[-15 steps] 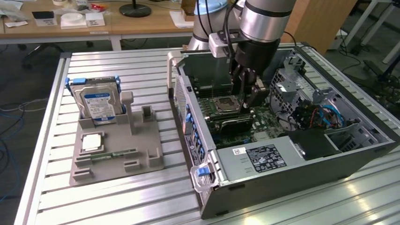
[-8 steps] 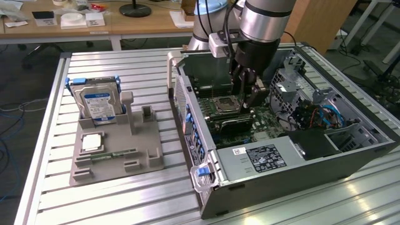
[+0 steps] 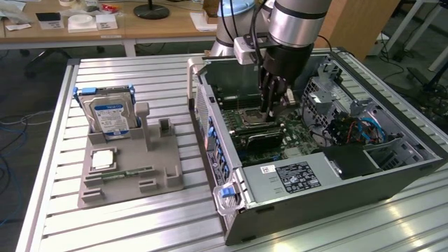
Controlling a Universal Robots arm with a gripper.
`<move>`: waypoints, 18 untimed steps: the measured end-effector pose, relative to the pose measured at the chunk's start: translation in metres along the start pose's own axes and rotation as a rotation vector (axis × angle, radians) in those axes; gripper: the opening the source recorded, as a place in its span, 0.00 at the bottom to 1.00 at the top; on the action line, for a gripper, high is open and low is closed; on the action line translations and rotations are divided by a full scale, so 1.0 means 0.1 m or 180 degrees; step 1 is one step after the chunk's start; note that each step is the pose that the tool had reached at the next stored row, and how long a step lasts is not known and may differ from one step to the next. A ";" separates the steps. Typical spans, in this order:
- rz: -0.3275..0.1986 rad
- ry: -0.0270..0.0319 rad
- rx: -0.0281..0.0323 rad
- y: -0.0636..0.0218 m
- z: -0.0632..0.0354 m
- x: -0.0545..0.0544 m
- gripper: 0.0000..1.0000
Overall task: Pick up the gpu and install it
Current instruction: 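Press down on the gpu until it lock into place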
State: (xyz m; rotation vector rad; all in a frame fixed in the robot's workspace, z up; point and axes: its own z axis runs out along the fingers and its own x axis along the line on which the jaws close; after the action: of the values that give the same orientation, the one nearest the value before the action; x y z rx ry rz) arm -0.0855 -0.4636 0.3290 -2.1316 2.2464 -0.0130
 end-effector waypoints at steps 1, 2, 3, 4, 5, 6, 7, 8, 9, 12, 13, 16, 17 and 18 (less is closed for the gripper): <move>0.0000 0.0000 0.0000 0.000 0.000 0.00 0.38; 0.0000 0.0000 0.0000 0.000 0.000 0.00 0.32; 0.0000 0.0000 0.0000 0.000 0.000 0.00 0.26; 0.0000 0.0000 0.0000 0.000 0.000 0.00 0.20; 0.0000 0.0000 0.0000 0.000 0.000 0.00 0.20; 0.0000 0.0000 0.0000 0.000 0.000 0.00 0.14; 0.0000 0.0000 0.0000 0.000 0.000 0.00 0.11; 0.0000 0.0000 0.0000 0.000 0.000 0.00 0.11; 0.0000 0.0000 0.0000 0.000 0.000 0.00 0.11; 0.0000 0.0000 0.0000 0.000 0.000 0.00 0.11; 0.0000 0.0000 0.0000 -0.002 0.001 0.00 0.11; 0.0001 0.0000 0.0000 -0.009 0.042 0.00 0.11; 0.0000 0.0000 0.0000 -0.010 0.060 -0.01 0.11; 0.0000 0.0000 0.0000 -0.009 0.079 -0.01 0.11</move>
State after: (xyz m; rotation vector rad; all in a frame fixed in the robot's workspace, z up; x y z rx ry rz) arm -0.0843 -0.4627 0.3212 -2.1316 2.2462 -0.0129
